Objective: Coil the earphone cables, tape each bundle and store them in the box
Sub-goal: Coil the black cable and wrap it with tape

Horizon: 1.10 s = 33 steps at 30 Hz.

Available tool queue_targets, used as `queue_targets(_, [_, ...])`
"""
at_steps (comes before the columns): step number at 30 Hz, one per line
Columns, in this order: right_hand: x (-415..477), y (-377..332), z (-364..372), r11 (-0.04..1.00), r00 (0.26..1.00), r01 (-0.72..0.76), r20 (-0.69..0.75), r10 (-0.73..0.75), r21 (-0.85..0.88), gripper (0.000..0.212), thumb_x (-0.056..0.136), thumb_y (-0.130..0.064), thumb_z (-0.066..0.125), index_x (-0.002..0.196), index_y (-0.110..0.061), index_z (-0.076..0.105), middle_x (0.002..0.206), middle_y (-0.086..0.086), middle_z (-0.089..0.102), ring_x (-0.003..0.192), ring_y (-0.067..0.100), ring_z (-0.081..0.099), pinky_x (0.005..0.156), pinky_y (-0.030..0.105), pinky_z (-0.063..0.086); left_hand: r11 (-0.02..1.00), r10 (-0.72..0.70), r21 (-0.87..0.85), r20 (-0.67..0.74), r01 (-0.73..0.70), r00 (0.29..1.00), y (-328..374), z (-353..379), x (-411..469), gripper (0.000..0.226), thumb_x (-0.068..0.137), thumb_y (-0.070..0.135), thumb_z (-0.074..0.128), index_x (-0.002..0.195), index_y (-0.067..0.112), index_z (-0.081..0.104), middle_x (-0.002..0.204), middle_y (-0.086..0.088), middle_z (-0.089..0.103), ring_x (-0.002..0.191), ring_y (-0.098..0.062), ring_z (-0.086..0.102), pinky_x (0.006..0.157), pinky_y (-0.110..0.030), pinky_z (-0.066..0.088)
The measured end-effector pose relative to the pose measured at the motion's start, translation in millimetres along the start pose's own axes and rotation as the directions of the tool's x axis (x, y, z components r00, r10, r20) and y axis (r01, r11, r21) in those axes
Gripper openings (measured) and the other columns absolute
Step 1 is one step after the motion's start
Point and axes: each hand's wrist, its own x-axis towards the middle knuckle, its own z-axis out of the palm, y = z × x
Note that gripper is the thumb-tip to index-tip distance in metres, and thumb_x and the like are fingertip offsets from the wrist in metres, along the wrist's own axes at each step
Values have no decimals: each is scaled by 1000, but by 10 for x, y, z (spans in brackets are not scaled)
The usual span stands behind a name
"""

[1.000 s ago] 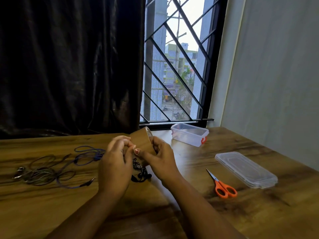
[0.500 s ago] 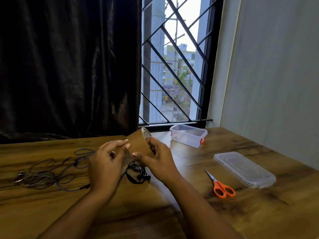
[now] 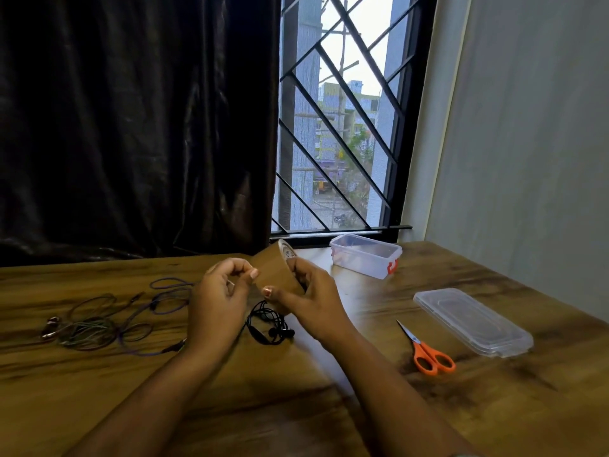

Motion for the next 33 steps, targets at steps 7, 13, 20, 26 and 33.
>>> queue_targets(7, [9, 0, 22, 1000, 1000, -2, 1, 2, -10, 40, 81, -14, 74, 116, -3, 58, 105, 12, 68, 89, 17, 68, 70, 23, 54, 996, 70, 56, -96, -65, 993, 5, -22, -60, 11, 87, 25, 62, 93, 33, 62, 91, 19, 56, 63, -8, 55, 51, -28, 47])
queue_targets(13, [34, 65, 18, 998, 1000, 5, -12, -5, -60, 48, 79, -23, 76, 118, -4, 57, 112, 15, 66, 99, 27, 67, 77, 33, 58, 995, 88, 53, -116, -83, 989, 39, -33, -87, 15, 85, 21, 65, 81, 35, 61, 84, 17, 60, 68, -7, 56, 56, -31, 49])
queue_targets(20, [23, 22, -16, 999, 999, 16, 34, -15, -32, 29, 81, -13, 74, 105, -4, 62, 96, 8, 69, 83, 16, 69, 68, 27, 55, 984, 68, 171, -48, -59, 997, 20, 6, -47, 10, 92, 21, 56, 84, 27, 56, 84, 14, 51, 66, -7, 49, 55, -31, 43])
queue_targets(26, [22, 36, 6, 998, 999, 33, 38, -31, -49, 23, 79, -13, 76, 96, -4, 62, 87, 7, 67, 75, 13, 66, 67, 33, 57, 955, 80, 281, 55, -93, 995, -13, 23, -12, 11, 96, 15, 45, 86, 16, 50, 92, 3, 47, 69, -7, 47, 57, -34, 40])
queue_targets(33, [30, 36, 36, 995, 998, 58, 19, -56, -85, 17, 79, -13, 76, 89, -10, 62, 81, 3, 66, 71, 11, 63, 66, 35, 57, 939, 106, 318, 90, -130, 990, 34, 64, -93, 12, 97, 11, 39, 87, 15, 44, 93, 0, 44, 65, -15, 47, 53, -38, 40])
